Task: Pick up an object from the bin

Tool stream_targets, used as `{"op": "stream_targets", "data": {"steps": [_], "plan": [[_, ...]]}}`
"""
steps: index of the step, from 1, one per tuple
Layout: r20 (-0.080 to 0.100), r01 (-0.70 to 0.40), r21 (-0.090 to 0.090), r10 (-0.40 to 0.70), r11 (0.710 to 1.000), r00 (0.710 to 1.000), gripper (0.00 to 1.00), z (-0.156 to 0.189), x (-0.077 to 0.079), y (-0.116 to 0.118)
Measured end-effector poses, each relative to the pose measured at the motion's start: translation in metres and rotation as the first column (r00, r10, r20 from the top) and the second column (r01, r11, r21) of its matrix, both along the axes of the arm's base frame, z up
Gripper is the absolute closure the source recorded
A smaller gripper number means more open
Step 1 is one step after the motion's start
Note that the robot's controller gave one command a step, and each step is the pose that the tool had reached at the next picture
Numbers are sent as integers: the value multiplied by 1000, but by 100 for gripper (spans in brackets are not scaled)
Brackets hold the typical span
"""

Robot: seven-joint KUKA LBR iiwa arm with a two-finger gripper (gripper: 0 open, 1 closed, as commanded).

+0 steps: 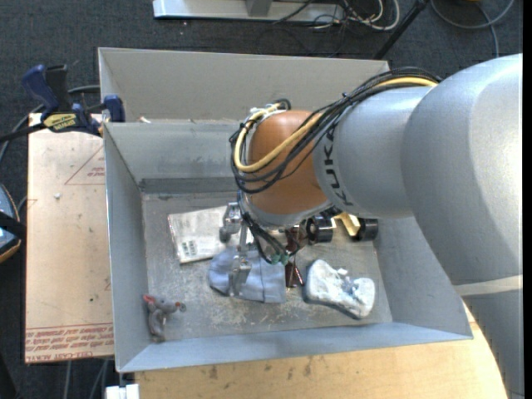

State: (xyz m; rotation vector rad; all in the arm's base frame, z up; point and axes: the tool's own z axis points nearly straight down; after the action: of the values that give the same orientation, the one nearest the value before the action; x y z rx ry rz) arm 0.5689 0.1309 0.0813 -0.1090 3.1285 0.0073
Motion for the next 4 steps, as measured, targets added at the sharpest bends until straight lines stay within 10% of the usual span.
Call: {"op": "stream_targets", "data": {"steps": [2, 3, 4], "plan": [[2, 49, 4, -49, 999, 999, 0, -4, -2, -9], [-8, 23, 0, -23, 1000, 1000, 100, -5, 0, -15], [-8, 23, 0, -23, 1000, 1000, 100, -5, 0, -15]]}}
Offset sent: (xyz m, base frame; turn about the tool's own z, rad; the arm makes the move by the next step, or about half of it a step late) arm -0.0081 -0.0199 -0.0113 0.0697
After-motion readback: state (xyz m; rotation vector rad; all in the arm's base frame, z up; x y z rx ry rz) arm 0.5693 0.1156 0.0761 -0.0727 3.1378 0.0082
